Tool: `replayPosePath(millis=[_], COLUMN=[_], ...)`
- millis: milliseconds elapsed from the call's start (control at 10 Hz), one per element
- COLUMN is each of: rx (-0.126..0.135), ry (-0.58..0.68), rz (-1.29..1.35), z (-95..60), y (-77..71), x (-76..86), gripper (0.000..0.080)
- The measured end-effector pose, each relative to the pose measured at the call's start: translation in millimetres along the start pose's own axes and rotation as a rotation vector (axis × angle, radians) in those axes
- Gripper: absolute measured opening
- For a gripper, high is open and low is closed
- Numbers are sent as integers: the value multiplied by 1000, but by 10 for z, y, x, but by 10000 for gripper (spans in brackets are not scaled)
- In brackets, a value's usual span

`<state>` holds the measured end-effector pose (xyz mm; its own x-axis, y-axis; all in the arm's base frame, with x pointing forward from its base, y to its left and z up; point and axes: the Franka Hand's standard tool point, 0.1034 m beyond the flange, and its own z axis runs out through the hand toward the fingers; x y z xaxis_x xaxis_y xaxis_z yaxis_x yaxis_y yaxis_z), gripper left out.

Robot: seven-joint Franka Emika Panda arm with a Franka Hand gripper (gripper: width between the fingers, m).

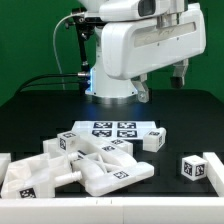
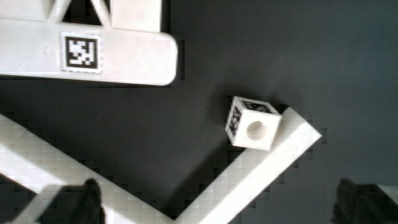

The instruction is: Assemble chair

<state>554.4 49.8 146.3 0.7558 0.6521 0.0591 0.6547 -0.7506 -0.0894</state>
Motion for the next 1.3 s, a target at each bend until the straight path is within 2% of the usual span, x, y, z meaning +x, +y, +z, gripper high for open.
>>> replayPosePath(millis=[100, 400, 500, 700, 800, 1200, 1300], rx=[8, 6, -2, -44, -40, -42, -56], ry=[7, 6, -6, -42, -50, -47, -60], rz=[15, 11, -21, -150, -172, -169, -218], z=[-1, 13, 81, 228, 344, 361, 399], y=[-1, 1, -12, -74, -133, -119, -133], x=[1, 5, 54, 308, 348, 336, 338], gripper=[650, 650, 650, 650, 650, 650, 650])
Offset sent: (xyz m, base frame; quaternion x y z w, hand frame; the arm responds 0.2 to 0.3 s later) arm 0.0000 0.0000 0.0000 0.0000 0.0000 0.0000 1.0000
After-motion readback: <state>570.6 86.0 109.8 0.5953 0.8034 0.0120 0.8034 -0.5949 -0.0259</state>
